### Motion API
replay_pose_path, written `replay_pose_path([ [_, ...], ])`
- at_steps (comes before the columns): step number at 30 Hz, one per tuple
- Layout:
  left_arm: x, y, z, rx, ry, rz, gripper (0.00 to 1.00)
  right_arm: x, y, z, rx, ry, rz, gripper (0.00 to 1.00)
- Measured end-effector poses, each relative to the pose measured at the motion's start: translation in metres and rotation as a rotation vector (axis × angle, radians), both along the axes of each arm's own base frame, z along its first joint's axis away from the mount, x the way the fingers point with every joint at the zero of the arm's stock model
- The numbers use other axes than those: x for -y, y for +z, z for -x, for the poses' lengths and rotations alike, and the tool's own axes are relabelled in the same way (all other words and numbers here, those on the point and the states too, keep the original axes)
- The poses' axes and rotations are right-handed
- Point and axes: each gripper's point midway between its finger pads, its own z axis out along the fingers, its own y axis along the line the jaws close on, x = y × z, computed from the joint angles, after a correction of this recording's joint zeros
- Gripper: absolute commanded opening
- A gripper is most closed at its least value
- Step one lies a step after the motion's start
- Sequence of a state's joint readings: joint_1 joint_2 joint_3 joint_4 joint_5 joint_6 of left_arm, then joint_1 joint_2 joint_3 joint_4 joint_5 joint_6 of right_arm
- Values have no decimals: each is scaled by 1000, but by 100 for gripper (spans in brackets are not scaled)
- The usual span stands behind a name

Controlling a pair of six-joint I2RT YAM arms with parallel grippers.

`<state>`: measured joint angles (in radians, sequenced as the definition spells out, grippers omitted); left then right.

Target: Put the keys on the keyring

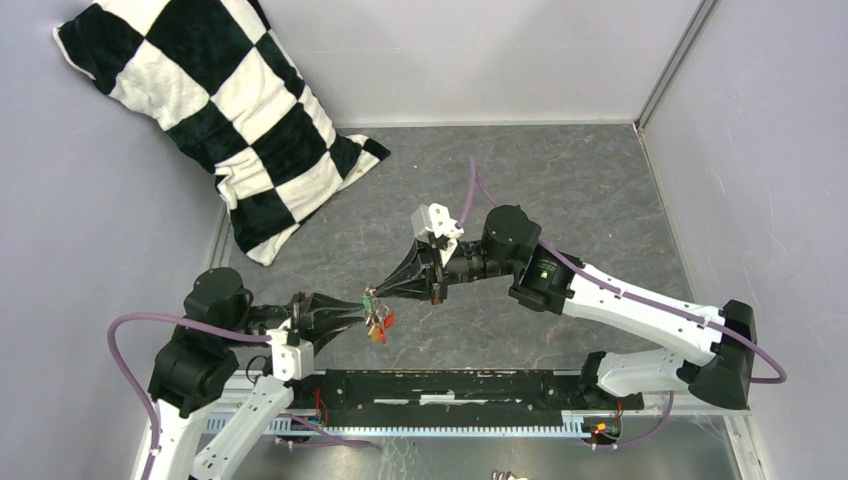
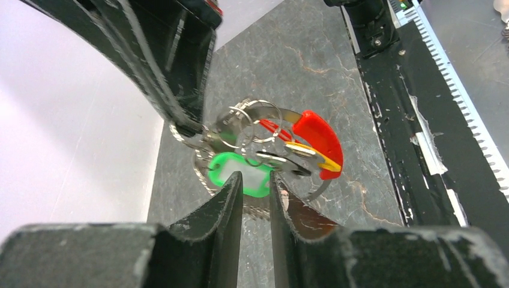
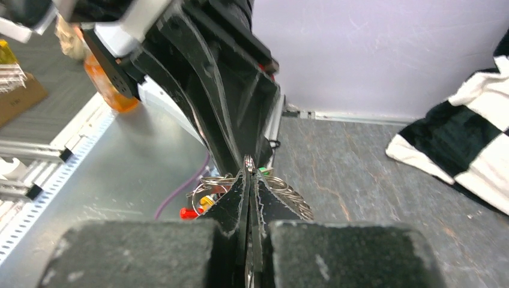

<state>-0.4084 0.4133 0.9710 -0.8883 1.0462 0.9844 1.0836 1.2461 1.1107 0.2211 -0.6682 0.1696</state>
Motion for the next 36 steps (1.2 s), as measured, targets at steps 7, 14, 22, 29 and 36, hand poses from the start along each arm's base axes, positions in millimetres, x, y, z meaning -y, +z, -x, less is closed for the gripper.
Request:
replay_pose_path([
  [7,-6,31,4,17,54,36,20,5,-10,-9,84,-43,94,0],
  [14,-2,45,1,-127,78,83,29,9,-3,-15,161,-63,127,0],
  [22,9,37,-26,-332,153,131,39,5,-14,-20,217,-86,195,0],
  [29,10,39,-32,-351,176,153,39,1,-18,-20,248,-86,236,0],
  [36,13,26,-37,-425,179,113,34,1,-16,-21,270,-96,238,1],
])
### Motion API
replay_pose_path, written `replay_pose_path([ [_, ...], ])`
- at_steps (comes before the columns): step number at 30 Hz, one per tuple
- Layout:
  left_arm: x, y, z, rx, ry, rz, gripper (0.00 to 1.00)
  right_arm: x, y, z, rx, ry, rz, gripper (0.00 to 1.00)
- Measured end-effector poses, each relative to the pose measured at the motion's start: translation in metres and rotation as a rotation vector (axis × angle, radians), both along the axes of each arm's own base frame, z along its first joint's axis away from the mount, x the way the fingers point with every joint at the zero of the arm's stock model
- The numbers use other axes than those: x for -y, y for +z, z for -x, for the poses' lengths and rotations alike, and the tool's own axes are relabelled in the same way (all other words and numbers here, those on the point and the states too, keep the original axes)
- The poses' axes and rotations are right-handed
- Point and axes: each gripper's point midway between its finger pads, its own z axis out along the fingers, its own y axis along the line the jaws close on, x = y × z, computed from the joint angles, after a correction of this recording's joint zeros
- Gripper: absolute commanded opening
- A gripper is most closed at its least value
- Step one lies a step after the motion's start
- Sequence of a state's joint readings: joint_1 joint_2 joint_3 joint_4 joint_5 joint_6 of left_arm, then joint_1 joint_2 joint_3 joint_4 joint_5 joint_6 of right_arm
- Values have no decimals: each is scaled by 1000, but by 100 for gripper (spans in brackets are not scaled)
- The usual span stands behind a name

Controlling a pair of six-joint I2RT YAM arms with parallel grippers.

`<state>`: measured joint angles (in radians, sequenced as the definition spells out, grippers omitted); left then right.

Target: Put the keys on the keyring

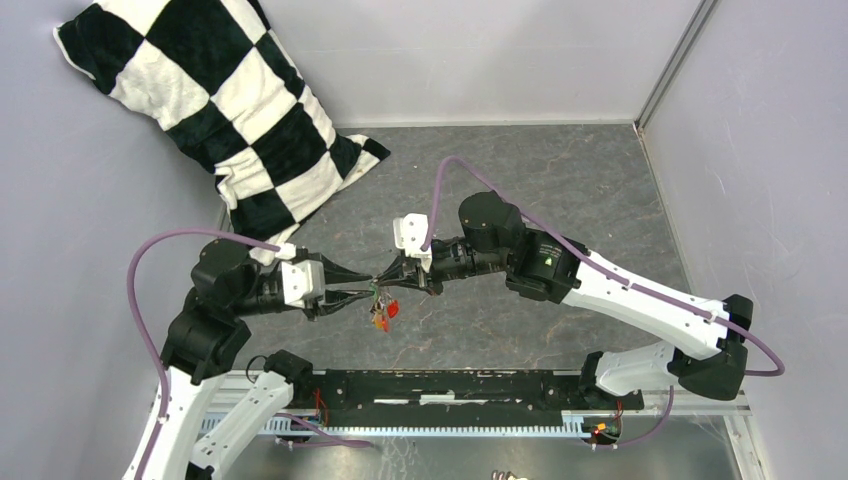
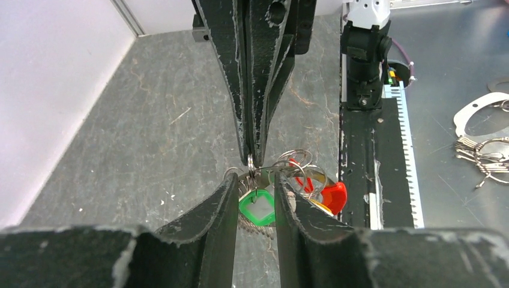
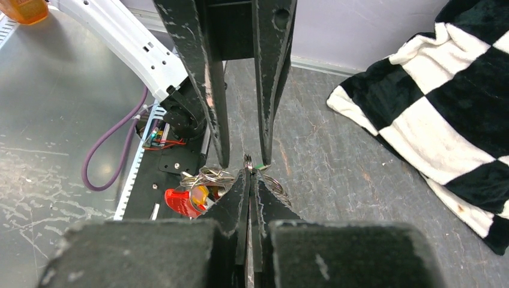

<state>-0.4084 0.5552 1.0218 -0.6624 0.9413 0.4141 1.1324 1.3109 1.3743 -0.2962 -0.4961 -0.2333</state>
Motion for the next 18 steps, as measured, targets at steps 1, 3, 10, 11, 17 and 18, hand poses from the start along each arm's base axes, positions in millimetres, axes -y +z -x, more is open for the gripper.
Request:
replay_pose_path([
  [1,1,-2,-1,-9,0,-4,32,0,0,0,0,0,1,0],
  [3,1,-5,-3,-25,1,-13,28,0,-1,1,-1,1,3,0],
  [10,1,-7,-4,-30,-3,-20,3,-1,-1,3,1,3,3,6],
  [11,1,-7,-4,-29,-3,-20,2,-1,-1,3,1,3,4,11],
  [17,1,-7,-3,-21,0,-23,2,-3,3,2,6,2,14,24],
  [18,0,-7,-3,-17,1,-24,2,-3,5,1,11,0,15,25],
])
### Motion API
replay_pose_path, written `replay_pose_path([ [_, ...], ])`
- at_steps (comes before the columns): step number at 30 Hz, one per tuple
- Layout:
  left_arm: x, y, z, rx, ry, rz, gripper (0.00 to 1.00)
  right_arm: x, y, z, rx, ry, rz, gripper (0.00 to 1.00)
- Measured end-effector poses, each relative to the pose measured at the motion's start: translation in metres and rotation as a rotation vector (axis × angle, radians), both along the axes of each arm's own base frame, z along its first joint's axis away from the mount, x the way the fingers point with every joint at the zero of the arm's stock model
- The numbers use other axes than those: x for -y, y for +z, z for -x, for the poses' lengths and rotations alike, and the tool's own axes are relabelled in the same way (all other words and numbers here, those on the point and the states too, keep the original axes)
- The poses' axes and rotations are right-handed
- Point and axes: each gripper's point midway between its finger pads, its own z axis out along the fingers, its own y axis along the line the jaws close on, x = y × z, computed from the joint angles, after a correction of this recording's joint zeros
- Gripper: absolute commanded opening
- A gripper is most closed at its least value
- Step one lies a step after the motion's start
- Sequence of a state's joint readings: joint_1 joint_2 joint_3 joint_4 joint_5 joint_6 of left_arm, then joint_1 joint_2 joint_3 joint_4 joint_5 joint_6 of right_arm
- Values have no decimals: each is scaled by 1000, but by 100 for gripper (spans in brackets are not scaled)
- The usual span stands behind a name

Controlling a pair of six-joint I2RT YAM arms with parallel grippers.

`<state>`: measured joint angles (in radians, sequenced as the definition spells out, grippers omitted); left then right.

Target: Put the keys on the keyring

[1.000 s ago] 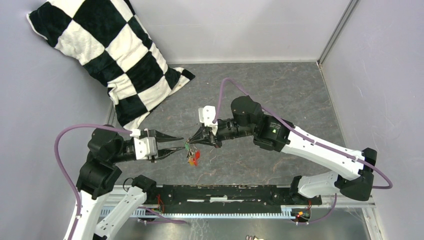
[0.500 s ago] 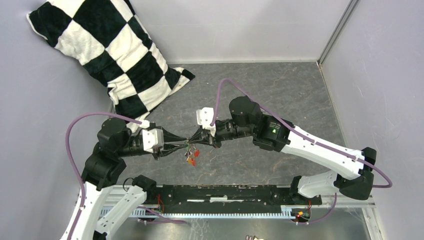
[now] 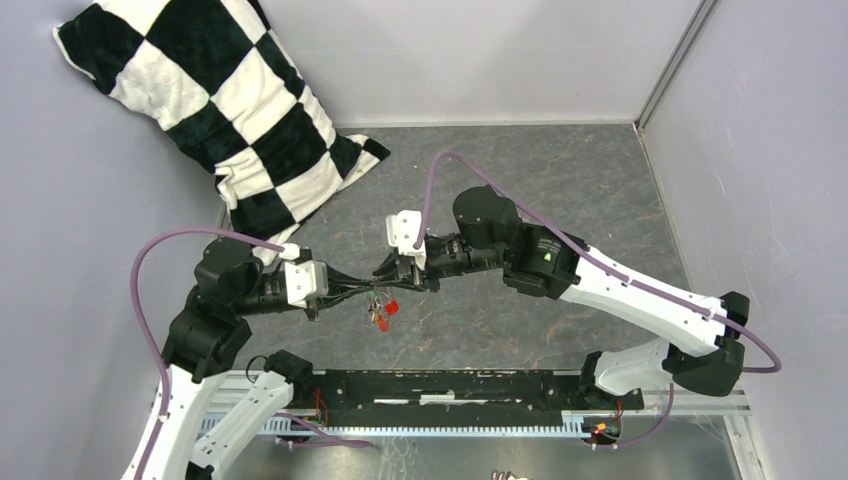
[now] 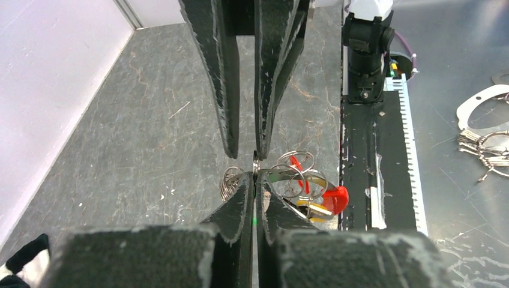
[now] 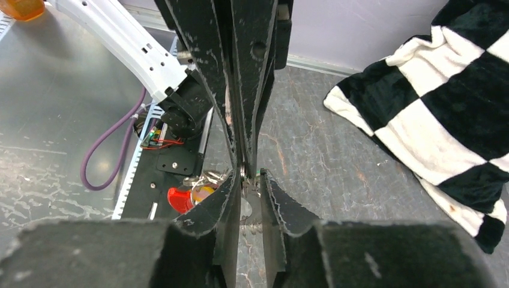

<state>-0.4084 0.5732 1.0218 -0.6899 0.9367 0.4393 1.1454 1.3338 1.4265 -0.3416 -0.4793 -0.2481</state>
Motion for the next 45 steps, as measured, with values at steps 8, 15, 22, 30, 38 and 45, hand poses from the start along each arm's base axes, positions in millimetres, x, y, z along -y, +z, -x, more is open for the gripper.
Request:
replay_pose_path([
  [8,-3,-7,-7,-5,36,-28,2,-5,12,-9,27,-16,51,30],
  [15,-4,-10,-14,-12,65,-40,2,-7,-4,-15,51,-40,139,31],
  [22,-5,-11,-13,-19,65,-44,2,-9,-15,-12,54,-33,183,24],
  [30,-5,-12,-14,-11,69,-51,2,-11,-16,-12,61,-42,192,3],
  [38,-7,-14,-11,2,61,-59,38,-11,-20,-12,57,-42,208,0],
  [45,-8,-8,4,47,13,-47,38,0,-22,-16,-2,-52,62,0],
])
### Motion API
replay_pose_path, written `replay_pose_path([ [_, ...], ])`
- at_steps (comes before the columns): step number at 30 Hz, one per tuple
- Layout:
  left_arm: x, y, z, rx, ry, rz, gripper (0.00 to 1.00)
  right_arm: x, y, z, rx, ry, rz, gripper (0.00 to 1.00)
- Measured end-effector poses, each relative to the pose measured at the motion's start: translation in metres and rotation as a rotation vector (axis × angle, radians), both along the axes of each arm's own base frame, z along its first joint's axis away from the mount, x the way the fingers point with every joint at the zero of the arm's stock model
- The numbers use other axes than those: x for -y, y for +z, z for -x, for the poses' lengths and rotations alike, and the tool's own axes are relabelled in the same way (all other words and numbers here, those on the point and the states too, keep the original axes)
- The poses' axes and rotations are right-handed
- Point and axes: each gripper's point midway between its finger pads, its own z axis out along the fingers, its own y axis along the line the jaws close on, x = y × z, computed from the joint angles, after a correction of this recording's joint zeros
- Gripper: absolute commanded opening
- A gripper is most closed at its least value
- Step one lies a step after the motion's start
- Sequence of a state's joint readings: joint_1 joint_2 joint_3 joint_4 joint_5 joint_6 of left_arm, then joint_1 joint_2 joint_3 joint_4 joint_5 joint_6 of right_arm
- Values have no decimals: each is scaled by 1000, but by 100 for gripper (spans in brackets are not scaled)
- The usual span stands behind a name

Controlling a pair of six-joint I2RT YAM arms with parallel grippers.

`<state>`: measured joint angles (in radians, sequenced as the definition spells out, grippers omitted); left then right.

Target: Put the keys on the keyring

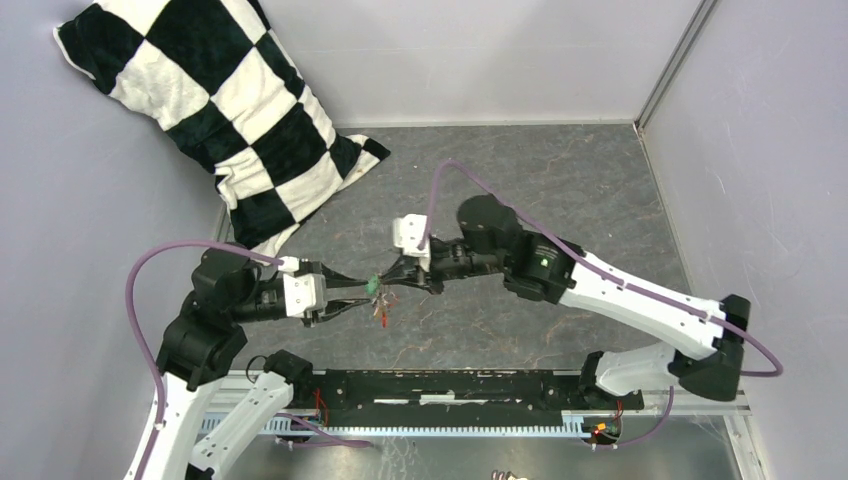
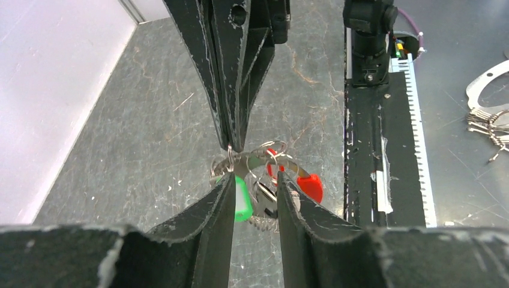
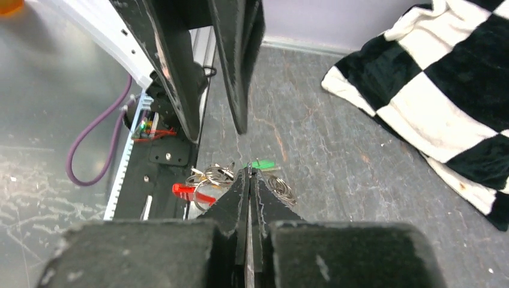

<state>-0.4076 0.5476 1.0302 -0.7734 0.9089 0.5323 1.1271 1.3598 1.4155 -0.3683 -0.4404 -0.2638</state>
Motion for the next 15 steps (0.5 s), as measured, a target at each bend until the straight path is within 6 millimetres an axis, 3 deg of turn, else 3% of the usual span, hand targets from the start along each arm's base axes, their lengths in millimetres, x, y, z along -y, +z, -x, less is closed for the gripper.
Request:
replay_pose_path([
  [4,-1,1,7,14,-23,-6,38,14,-4,5,-53,-5,-131,0],
  [10,-3,2,9,51,-24,-15,39,12,16,18,-108,38,-364,1],
  [15,-4,6,9,73,-23,-5,39,13,21,26,-184,57,-486,0],
])
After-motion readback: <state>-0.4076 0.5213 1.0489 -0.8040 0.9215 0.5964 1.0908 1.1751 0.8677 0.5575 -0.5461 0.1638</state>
